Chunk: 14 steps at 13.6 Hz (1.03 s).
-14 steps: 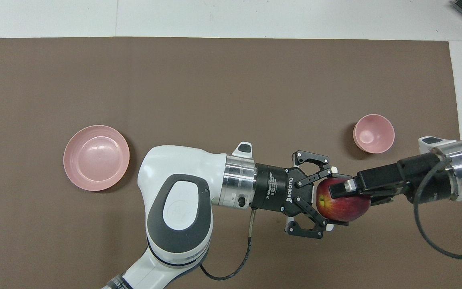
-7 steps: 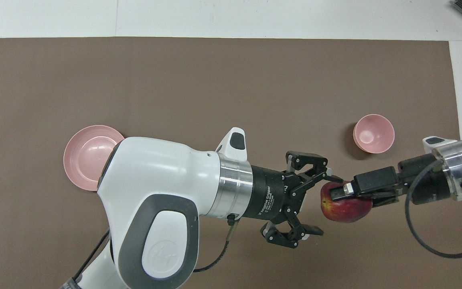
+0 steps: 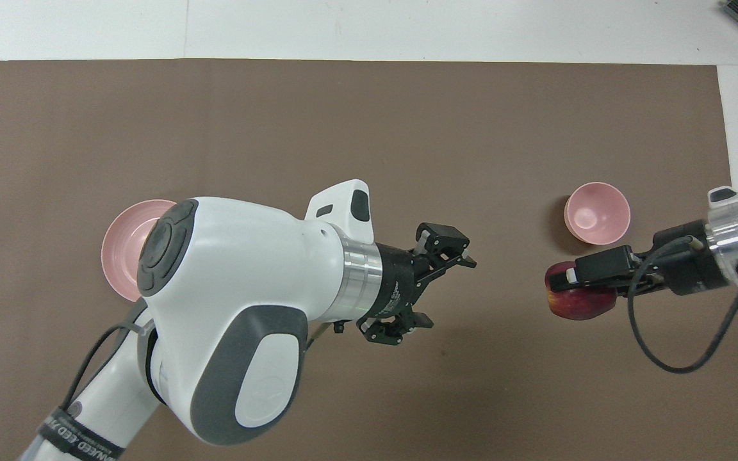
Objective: Move apple from plate to bowl
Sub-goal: 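Open the left gripper and withdraw it while the right gripper holds the apple, then lower the apple into the bowl with the right gripper while the left gripper retracts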
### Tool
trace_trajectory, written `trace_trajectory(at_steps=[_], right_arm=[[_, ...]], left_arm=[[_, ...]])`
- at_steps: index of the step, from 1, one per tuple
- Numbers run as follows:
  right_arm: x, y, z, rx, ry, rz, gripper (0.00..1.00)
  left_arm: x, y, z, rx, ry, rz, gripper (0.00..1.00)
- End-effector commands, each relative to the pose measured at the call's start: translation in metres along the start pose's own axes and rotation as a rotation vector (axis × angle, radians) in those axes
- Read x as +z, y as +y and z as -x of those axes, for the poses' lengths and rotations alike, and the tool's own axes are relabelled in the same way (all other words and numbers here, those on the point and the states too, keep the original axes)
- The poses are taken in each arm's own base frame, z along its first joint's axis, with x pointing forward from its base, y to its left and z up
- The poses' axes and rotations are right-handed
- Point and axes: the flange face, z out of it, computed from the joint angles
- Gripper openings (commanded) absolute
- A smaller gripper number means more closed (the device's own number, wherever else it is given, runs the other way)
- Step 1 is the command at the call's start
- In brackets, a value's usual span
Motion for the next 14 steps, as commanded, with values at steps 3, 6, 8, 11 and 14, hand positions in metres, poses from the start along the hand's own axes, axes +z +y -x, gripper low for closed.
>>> trace_trajectory(at_steps=[3,6,8,11,14], right_arm=[[0.001,0.034,-0.042,-0.124,0.064,0.292,0.00],[0.023,0.043,-0.084,-0.237,0.113,0.548,0.00],[0.032,0.043,-0.104,-0.314,0.136,0.703,0.00],[0.058,0.072,-0.124,-0.350,0.078,0.832,0.00],[0.070,0.092,-0.127,-0.334,0.046,0.875,0.00]], left_arm=[[-0.031,-0.022,-0.067,0.411,0.144,-0.150,1.00],[-0.054,-0.035,-0.112,0.703,0.218,-0.266,1.00],[-0.075,-0.045,-0.141,0.776,0.250,-0.314,1.00],[-0.107,-0.068,-0.177,0.800,0.273,-0.434,1.00],[-0.135,-0.086,-0.201,0.851,0.298,-0.581,1.00]])
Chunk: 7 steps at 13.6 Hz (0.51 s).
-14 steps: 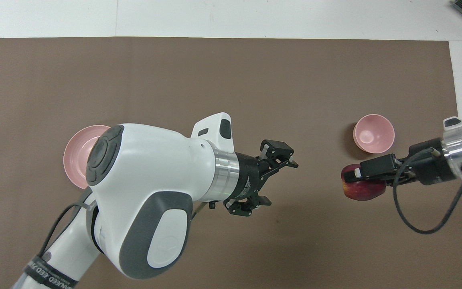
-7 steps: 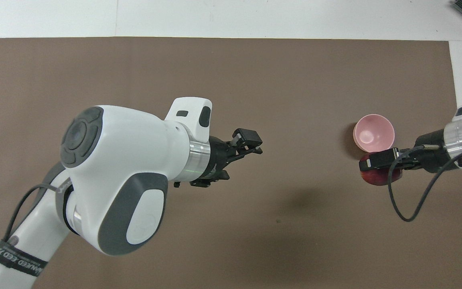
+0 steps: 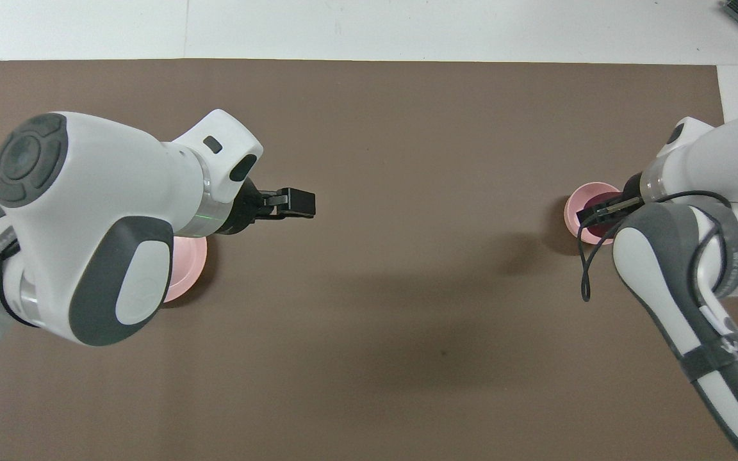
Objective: Move apple from plate to bowl
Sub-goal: 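Lower the apple into the bowl with the right gripper while the left gripper retracts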
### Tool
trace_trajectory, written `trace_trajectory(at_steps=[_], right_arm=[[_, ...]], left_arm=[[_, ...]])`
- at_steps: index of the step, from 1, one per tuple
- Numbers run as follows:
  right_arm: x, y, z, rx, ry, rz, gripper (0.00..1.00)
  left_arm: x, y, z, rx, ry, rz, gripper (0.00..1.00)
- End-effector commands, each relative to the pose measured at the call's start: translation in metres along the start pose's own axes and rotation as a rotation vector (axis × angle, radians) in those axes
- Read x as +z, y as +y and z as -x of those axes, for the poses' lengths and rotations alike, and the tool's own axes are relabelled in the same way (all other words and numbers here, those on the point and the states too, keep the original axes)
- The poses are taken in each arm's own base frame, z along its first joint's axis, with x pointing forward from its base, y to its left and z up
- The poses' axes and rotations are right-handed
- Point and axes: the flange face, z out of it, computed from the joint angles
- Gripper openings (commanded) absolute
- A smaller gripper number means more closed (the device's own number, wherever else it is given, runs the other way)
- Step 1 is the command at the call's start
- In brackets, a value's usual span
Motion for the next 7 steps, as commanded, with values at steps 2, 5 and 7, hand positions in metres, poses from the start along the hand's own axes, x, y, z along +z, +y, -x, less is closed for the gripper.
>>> trace_trajectory(at_steps=[2,5,7], right_arm=[[0.017,0.004,-0.005,0.039,-0.009,0.027,0.00],[0.034,0.002,-0.009,0.038,-0.009,0.022,0.00],[0.045,0.001,-0.012,0.041,-0.008,0.020,0.00]], left_arm=[[-0.025,-0.041,0.000,0.083,-0.036,-0.079,1.00],[-0.052,-0.063,-0.007,0.031,-0.021,-0.065,1.00],[-0.052,-0.070,-0.010,0.018,-0.007,-0.066,1.00]])
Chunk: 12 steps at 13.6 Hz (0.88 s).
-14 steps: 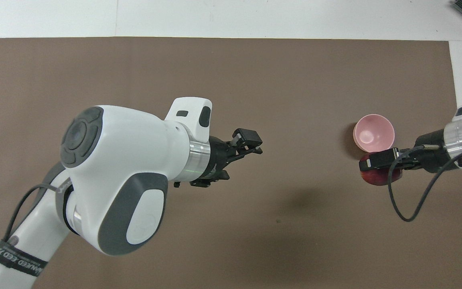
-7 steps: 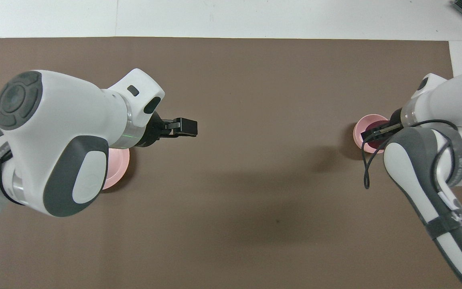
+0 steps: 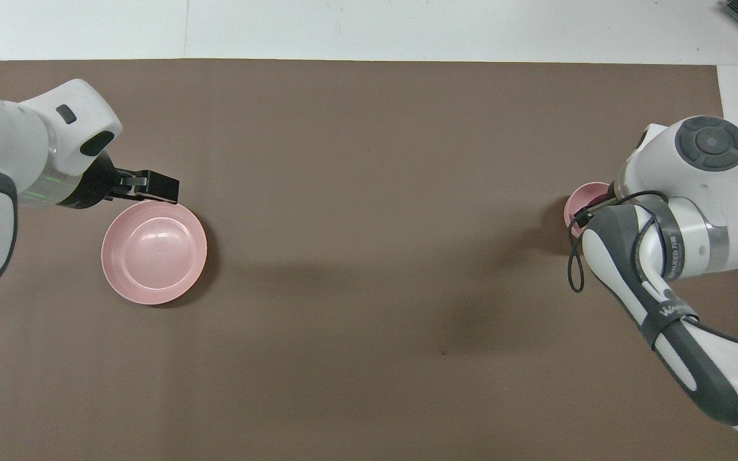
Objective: Move apple from plate to bowl
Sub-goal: 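Lower the apple into the bowl with the right gripper while the left gripper retracts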
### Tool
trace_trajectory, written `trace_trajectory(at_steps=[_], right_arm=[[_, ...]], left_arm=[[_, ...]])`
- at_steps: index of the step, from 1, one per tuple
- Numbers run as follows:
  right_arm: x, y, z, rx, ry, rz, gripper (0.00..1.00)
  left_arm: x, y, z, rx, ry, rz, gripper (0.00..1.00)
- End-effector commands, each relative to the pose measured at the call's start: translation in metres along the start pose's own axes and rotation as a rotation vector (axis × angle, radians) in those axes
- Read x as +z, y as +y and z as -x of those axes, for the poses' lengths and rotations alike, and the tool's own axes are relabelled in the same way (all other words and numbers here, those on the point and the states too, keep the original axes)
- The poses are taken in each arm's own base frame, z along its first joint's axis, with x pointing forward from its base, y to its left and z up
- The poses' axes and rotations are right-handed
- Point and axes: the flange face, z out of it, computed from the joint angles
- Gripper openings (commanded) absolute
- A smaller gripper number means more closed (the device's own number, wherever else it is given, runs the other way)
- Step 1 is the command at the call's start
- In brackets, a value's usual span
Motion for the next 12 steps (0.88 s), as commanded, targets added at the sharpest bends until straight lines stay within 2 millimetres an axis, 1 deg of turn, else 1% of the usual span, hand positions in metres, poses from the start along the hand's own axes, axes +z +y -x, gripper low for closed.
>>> trace_trajectory(at_steps=[1,4,5,7,9,10,12], right_arm=[[0.013,0.001,-0.002,0.015,0.002,0.019,0.00],[0.018,0.002,-0.002,0.016,0.002,0.017,0.00],[0.023,0.002,-0.002,0.017,0.002,0.015,0.00],[0.026,0.004,-0.001,0.020,-0.001,0.013,0.00],[0.030,0.004,-0.002,0.020,0.000,0.012,0.00],[0.032,0.003,-0.003,0.021,0.001,0.012,0.00],[0.032,0.003,-0.003,0.038,0.001,0.011,0.00]], left_arm=[[-0.003,-0.015,0.001,-0.017,-0.014,-0.013,1.00],[-0.004,-0.017,0.001,-0.017,-0.013,-0.013,1.00],[-0.003,-0.018,0.001,-0.019,-0.017,-0.014,1.00],[-0.004,-0.031,0.001,-0.032,-0.021,-0.016,1.00],[-0.009,-0.043,0.002,-0.054,-0.022,-0.025,1.00],[-0.012,-0.045,0.002,-0.057,-0.020,-0.033,1.00],[-0.026,-0.053,0.002,-0.045,-0.020,-0.039,1.00]])
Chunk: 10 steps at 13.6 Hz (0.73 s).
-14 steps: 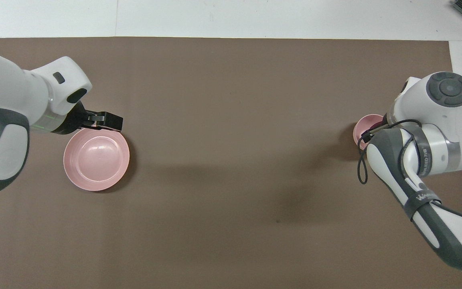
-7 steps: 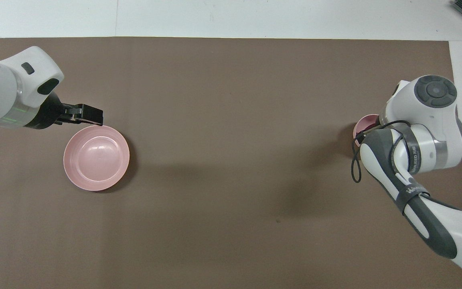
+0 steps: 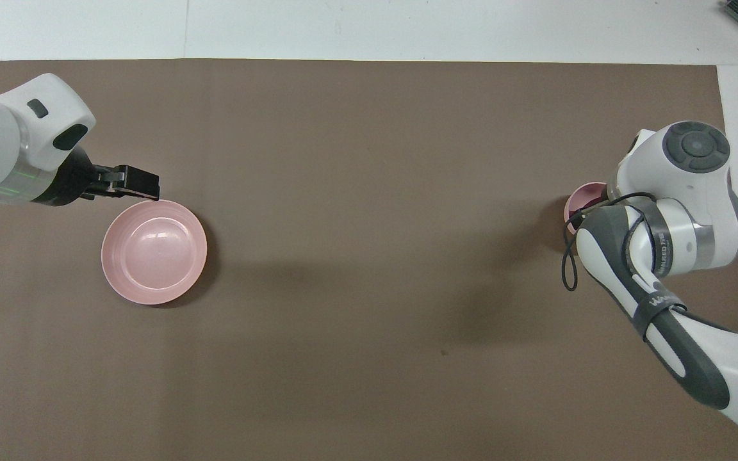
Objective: Move apple from plate to bowl
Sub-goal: 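Lower the apple into the bowl with the right gripper while the left gripper retracts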
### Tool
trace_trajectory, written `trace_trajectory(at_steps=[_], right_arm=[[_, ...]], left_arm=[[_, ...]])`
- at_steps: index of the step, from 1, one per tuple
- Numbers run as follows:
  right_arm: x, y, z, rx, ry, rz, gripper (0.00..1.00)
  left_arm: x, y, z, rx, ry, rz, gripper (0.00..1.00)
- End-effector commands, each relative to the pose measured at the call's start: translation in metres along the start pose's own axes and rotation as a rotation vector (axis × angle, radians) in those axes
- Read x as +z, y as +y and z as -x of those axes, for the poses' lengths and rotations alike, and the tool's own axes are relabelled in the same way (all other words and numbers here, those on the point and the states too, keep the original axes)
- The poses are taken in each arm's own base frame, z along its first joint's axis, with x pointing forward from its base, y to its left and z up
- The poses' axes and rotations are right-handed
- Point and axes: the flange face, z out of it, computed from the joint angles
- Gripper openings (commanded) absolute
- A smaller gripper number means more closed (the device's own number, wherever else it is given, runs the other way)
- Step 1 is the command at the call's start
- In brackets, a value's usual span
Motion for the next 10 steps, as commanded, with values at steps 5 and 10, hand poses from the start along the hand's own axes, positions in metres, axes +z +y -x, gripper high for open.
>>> trace_trajectory(at_steps=[5,10], right_arm=[[0.004,0.000,-0.001,0.028,0.013,0.014,0.64],[0.005,-0.001,-0.001,0.031,0.008,0.008,1.00]], left_arm=[[-0.065,-0.015,0.016,0.040,-0.063,-0.038,1.00],[-0.093,-0.020,0.037,0.030,-0.074,-0.040,1.00]])
